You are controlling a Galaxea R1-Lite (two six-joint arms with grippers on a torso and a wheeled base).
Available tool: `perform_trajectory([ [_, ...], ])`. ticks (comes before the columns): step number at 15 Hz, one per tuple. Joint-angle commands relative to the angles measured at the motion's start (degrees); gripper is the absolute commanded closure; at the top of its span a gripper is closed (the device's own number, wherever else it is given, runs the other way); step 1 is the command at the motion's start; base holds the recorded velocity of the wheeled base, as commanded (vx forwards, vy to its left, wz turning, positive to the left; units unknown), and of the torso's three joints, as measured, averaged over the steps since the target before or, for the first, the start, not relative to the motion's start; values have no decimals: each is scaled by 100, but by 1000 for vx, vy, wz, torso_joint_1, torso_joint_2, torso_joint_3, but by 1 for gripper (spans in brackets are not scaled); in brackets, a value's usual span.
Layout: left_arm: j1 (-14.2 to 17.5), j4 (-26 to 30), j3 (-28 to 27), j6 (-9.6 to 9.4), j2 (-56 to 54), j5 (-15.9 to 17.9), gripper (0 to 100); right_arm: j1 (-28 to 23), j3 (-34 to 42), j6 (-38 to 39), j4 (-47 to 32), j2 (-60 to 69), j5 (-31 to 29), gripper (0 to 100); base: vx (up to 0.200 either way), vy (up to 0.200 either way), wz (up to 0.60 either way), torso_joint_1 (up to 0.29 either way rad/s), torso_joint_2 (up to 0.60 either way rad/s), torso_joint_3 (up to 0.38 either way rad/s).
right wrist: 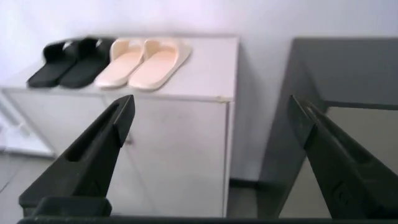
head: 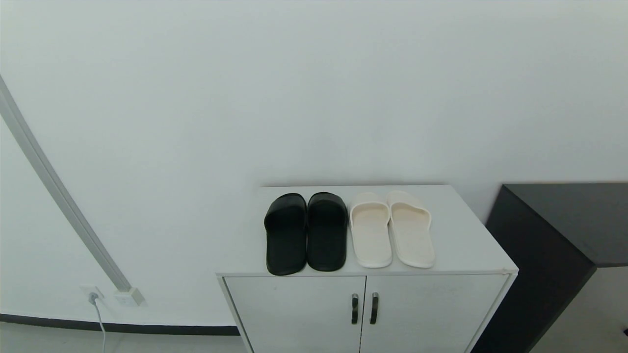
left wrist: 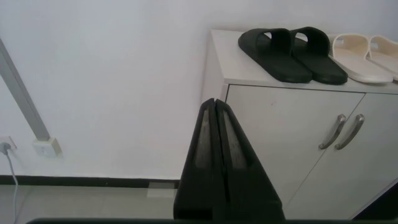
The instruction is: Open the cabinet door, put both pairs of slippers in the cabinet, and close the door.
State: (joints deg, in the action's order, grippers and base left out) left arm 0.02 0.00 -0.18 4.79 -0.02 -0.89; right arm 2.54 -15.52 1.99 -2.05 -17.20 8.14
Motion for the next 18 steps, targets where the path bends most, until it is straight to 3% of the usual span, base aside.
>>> perform_trajectory([
  [1, 6, 0, 1, 4, 2, 1, 100, 168, -180, -41, 504, -1971, 469, 0, 0, 0, 0, 0, 0, 0],
  [4, 6, 0, 1, 4, 2, 10, 100, 863, -355, 355, 1813, -3474, 276, 0, 0, 0, 0, 0, 0, 0],
  [7, 6, 0, 1, 4, 2, 10, 100, 2814, -988, 1023, 2613, -4977, -1456, 0, 0, 0, 0, 0, 0, 0],
  [9, 6, 0, 1, 4, 2, 10, 100, 3622, -1472, 1181, 2648, -5698, -2229, 0, 0, 0, 0, 0, 0, 0],
  [12, 6, 0, 1, 4, 2, 10, 100, 4053, -2236, 1462, 2657, -6770, -2924, 0, 0, 0, 0, 0, 0, 0],
  [15, 6, 0, 1, -4, 2, 10, 100, 4159, -2904, 1744, 2683, -7702, -3486, 0, 0, 0, 0, 0, 0, 0],
  [18, 6, 9, 1, 4, 2, 10, 100, 4159, -3432, 1673, 3571, -8836, -4189, 0, 0, 0, 0, 0, 0, 0],
])
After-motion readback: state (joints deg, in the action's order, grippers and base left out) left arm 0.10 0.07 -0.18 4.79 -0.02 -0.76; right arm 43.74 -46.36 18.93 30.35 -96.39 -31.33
